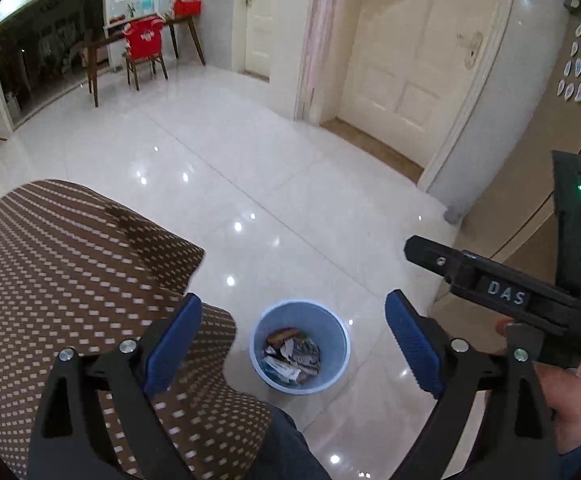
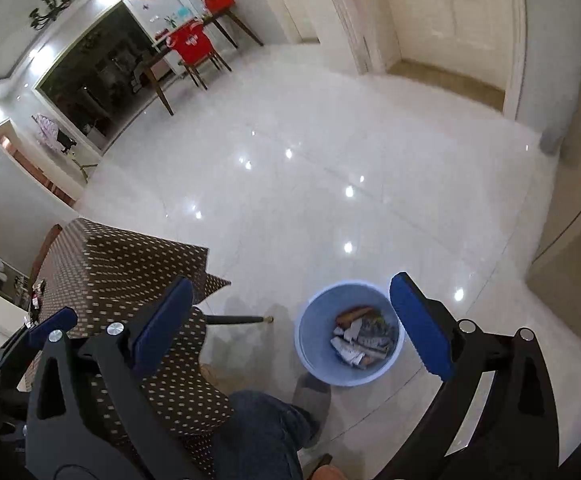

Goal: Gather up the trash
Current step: 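Return both tools to the table above the remaining wrappers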

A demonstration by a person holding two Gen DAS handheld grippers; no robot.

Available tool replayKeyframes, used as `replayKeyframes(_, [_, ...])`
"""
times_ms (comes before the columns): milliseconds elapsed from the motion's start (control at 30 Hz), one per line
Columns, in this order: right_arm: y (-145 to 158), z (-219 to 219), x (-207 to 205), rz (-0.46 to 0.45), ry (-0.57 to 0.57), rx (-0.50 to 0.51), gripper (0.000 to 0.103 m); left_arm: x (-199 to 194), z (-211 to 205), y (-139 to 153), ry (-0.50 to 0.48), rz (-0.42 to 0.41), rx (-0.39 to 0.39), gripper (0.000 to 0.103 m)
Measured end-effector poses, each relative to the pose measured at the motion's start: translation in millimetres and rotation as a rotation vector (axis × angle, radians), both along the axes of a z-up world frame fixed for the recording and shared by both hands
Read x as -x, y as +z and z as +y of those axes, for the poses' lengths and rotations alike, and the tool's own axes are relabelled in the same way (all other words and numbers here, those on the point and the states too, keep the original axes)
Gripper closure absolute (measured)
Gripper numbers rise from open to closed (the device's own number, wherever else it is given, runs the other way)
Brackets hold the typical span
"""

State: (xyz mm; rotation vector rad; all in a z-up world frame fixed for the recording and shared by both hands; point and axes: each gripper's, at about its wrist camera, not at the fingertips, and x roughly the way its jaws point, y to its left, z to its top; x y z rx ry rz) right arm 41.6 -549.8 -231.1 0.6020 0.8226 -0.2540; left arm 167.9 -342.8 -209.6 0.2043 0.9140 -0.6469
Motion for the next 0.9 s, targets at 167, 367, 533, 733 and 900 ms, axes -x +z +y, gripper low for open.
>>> replayKeyframes(167, [45, 34, 3, -0.048, 0.009, 0.108, 0.006, 4, 36, 28, 0.048, -0.055, 0.044, 0.011])
replayKeyframes(367, [91, 77, -1, -0.105, 0.056, 0.208, 0.006, 4, 84, 55, 0.123, -0.099, 0.087, 0.009])
replayKeyframes(533, [114, 114, -9, -0.143, 0.104, 0.271, 0.006, 4, 125, 69, 0.188, -0.137, 0.106, 0.009])
replayKeyframes(733, [133, 152, -23, -0.175, 0.162, 0.330, 0.006, 7, 174, 81, 0.263, -0.166, 0.137, 0.009])
replayKeyframes(900, [143, 186, -32, -0.190, 0.208, 0.383, 0.006, 13, 214, 89, 0.332, -0.194, 0.149, 0.008])
